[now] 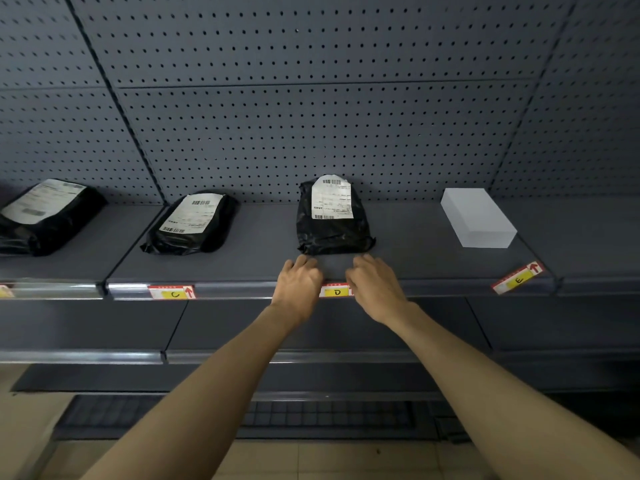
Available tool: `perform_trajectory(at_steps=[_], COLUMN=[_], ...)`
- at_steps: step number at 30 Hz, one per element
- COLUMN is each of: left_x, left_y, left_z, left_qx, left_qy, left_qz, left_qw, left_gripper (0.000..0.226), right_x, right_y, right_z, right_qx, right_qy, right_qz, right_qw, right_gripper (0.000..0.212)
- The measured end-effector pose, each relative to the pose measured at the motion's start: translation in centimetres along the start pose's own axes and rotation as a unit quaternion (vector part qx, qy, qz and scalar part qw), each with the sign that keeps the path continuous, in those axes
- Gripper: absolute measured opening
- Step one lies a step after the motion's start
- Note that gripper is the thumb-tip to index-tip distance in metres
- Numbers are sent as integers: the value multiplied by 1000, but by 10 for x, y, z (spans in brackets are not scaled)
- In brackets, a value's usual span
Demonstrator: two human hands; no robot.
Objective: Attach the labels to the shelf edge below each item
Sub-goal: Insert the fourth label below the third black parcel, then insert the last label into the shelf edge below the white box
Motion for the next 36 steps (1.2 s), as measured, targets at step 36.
perform_trajectory(at_steps=[36], left_x=[-292], left_y=[121], left_z=[-102], left_qx=[-1], left_qy=[-80], left_qz=[20], left_qw=[997], left_gripper=[21], right_x=[-273], right_y=[-126], right_z=[-144], right_qx=[6], right_qy=[28], right_qz=[45], right_qw=[999], right_gripper=[22])
Point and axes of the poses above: each hand's wrist, its own y-axis towards the middle knuckle, its own z-axis out of the palm, x = y × z, the point moved 9 cm from there along y, towards the middle knuckle, and after that the axes turned 13 degrees about y, right-handed, at the moved point
